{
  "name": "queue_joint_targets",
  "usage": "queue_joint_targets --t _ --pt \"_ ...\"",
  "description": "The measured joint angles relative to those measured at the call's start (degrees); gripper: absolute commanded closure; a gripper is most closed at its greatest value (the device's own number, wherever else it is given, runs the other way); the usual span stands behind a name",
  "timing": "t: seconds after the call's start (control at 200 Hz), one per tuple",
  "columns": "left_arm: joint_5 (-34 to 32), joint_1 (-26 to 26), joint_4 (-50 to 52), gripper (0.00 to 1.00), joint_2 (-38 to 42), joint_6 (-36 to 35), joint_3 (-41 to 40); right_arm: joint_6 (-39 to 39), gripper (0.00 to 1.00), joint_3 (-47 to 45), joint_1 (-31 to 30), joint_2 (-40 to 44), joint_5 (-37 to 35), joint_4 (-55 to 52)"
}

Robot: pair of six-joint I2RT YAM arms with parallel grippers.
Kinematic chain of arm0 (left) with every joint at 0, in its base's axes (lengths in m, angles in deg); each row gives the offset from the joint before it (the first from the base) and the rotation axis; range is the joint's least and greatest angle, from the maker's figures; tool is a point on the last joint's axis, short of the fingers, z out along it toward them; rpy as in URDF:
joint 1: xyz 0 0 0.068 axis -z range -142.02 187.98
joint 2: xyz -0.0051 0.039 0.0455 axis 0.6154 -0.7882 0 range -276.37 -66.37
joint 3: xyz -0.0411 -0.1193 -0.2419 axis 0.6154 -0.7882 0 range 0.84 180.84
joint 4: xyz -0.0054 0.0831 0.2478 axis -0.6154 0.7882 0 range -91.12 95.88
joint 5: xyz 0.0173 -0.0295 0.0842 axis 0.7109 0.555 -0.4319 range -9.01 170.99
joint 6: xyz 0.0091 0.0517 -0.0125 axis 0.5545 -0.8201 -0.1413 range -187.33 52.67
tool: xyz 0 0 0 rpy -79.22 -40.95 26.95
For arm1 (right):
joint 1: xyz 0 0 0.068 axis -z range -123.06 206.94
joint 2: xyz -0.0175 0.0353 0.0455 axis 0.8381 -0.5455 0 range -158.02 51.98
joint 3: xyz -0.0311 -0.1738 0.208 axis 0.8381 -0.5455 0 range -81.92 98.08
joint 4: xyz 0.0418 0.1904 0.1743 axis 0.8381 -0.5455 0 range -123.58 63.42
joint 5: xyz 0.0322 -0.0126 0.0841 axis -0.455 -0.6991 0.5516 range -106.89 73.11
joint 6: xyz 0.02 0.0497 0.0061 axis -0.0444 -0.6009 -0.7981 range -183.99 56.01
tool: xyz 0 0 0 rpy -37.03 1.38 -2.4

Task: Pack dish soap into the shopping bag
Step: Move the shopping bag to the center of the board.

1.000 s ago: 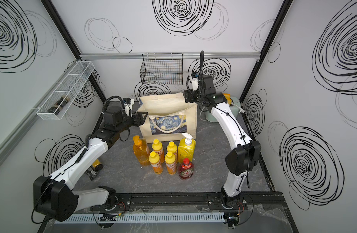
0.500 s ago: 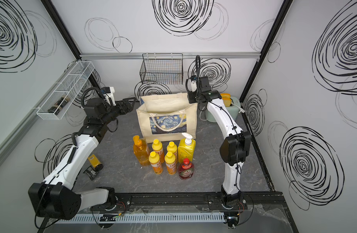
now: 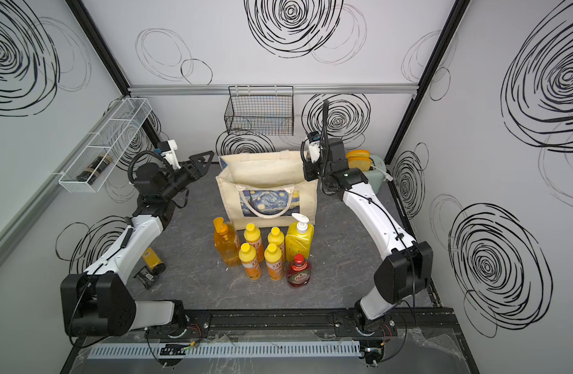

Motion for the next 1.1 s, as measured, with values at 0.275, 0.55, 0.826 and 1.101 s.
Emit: queue_joint_targets --t 0.275,0.55,0.826,1.101 --pt "-17.53 14.64 30.27 0.03 -0.04 -17.22 16.85 0.13 1.00 -11.15 -0.33 6.16 -0.74 9.49" --pt "-33.40 16.33 49.35 0.04 -10.51 -24.98 35.01 1.38 1.00 -12.72 -0.70 7.10 -0.72 11.82" --pt "-39.85 17.22 65.48 0.09 -21.07 -27.39 48.15 2.80 0.98 -14.05 -0.70 8.13 -0.61 12.59" --pt "-40.28 18.53 69.75 0.20 -24.94 -28.28 50.97 3.80 0.96 -15.43 -0.68 9.05 -0.35 13.62"
